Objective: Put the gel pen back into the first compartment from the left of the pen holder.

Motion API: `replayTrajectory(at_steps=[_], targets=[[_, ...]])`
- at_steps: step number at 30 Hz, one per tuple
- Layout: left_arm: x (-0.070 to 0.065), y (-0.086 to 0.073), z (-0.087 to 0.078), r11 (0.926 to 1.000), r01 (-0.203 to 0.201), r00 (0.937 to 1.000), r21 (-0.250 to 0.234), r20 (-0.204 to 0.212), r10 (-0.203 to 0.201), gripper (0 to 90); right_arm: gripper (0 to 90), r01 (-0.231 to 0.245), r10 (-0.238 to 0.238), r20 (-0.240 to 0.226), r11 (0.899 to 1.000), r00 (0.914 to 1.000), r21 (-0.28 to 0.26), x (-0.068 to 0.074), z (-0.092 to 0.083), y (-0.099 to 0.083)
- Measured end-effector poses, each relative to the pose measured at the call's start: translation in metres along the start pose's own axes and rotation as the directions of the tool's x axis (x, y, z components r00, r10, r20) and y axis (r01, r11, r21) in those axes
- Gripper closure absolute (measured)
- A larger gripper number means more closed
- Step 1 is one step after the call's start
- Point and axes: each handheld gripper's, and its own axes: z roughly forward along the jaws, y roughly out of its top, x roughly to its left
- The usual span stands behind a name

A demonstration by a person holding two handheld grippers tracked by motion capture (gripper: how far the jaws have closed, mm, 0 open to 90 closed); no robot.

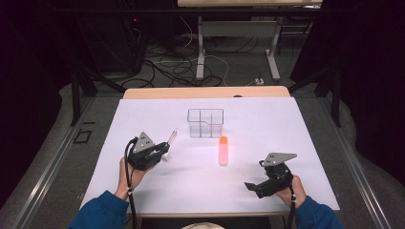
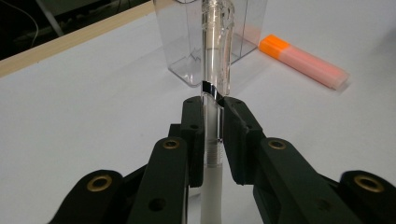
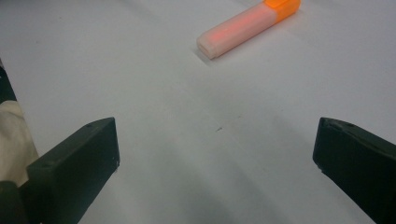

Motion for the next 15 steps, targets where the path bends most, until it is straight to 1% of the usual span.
replayTrajectory(at_steps=[3, 6, 11, 13, 15], targets=[[-0.001, 0.003, 0.005, 1.0, 0.0, 1.0, -0.008, 0.002, 0.0, 79.6, 0.0, 0.003, -0.003, -0.007, 1.0, 1.0, 0.017, 0.0, -0.001, 0.0], [-0.001, 0.007, 0.009, 0.9999, -0.01, 0.9999, -0.007, 0.006, 0.01, 79.6, 0.0, 0.003, -0.003, -0.007, 1.0, 1.0, 0.018, 0.0, -0.001, 0.0], [-0.002, 0.015, 0.017, 0.9996, -0.015, 0.9999, -0.023, 0.003, 0.015, 79.6, 0.0, 0.002, -0.002, -0.009, 1.0, 1.0, 0.017, 0.0, -0.002, 0.0], [-0.002, 0.018, 0.021, 0.9996, -0.019, 0.9998, -0.023, 0.003, 0.019, 79.6, 0.0, 0.002, -0.002, -0.006, 1.0, 1.0, 0.007, 0.0, -0.001, 0.0], [-0.002, 0.021, 0.024, 0.9995, -0.022, 0.9997, -0.02, 0.005, 0.022, 79.5, 0.0, 0.003, -0.003, -0.009, 1.0, 1.0, 0.017, 0.0, -0.002, 0.0]])
